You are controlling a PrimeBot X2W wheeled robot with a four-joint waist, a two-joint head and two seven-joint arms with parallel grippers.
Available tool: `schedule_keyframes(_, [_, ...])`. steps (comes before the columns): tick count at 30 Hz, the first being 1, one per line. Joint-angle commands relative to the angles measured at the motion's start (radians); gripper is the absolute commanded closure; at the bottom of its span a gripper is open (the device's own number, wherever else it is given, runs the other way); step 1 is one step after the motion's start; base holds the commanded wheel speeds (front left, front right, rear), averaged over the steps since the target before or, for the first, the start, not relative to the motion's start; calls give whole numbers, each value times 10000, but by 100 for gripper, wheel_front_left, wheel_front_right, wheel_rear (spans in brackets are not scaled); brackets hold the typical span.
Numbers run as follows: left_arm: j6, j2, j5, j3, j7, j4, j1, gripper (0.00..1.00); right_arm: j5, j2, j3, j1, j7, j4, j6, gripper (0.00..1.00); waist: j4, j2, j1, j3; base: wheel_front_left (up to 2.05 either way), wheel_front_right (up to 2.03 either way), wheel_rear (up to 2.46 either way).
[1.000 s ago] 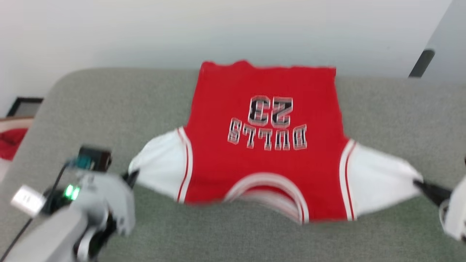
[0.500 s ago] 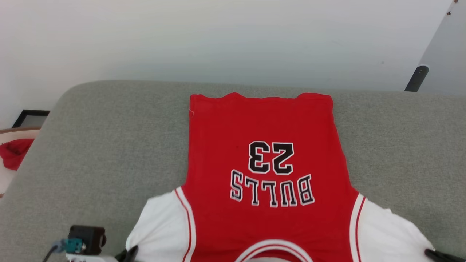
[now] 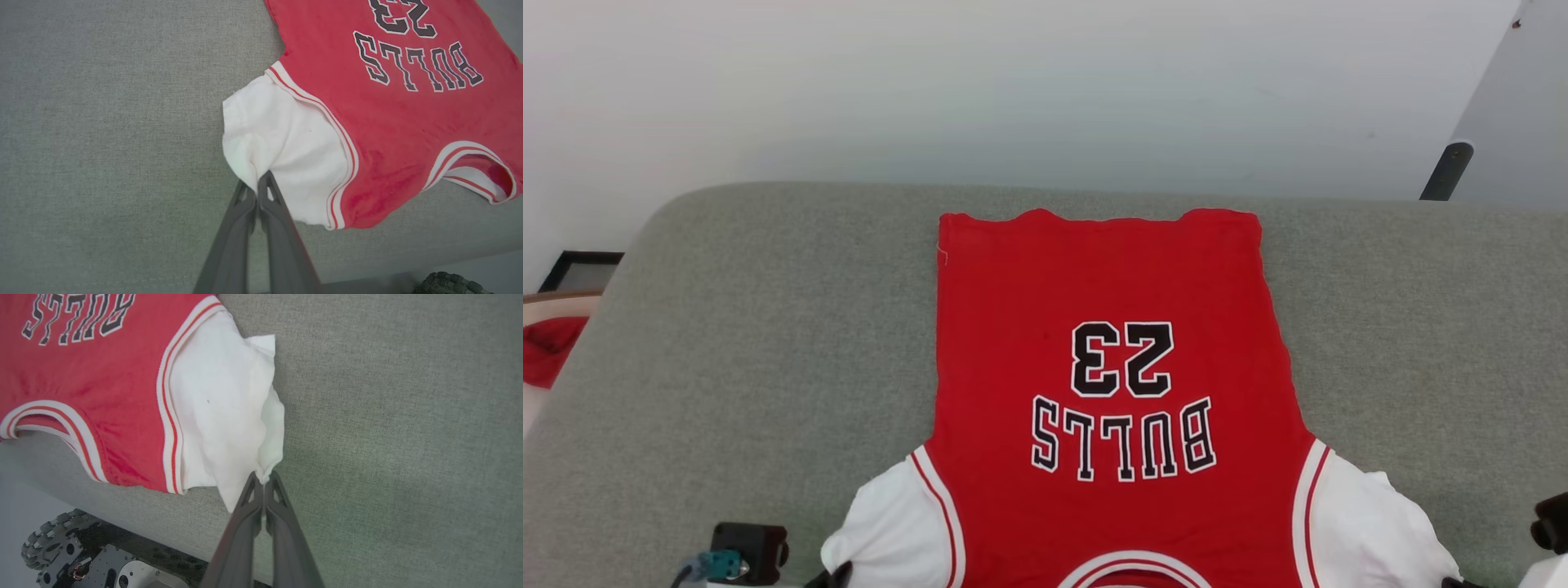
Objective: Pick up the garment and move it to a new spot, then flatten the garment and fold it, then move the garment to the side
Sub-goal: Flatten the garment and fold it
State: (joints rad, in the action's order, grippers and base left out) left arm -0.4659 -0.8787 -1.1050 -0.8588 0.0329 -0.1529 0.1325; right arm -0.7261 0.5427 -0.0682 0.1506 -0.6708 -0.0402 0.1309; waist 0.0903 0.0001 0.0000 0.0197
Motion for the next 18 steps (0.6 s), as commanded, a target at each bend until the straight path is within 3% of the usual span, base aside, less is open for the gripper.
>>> schedule_keyframes(1, [55, 72, 112, 0, -76, 80, 111, 100, 90, -26, -27, -167, -31, 18, -3, 53, -3, -1, 0, -27, 0, 0, 0])
schedule_keyframes(2, [108, 135, 109, -26, -81, 194, 132, 100, 224, -50, -81, -183, -29, 40, -3, 32, -3, -1, 0, -51, 0, 0, 0])
schedule_keyframes(3, [167, 182, 105, -50, -86, 305, 140, 100, 368, -55, -128, -209, -9, 47, -3, 3, -9, -1, 0, -69, 0, 0, 0])
schedule_keyframes(18, [410, 610, 238, -138, -297, 871, 368, 100, 1226, -109, -19, -1474, -397, -1562, -3, 0, 161, -1, 0, -11, 0, 0, 0])
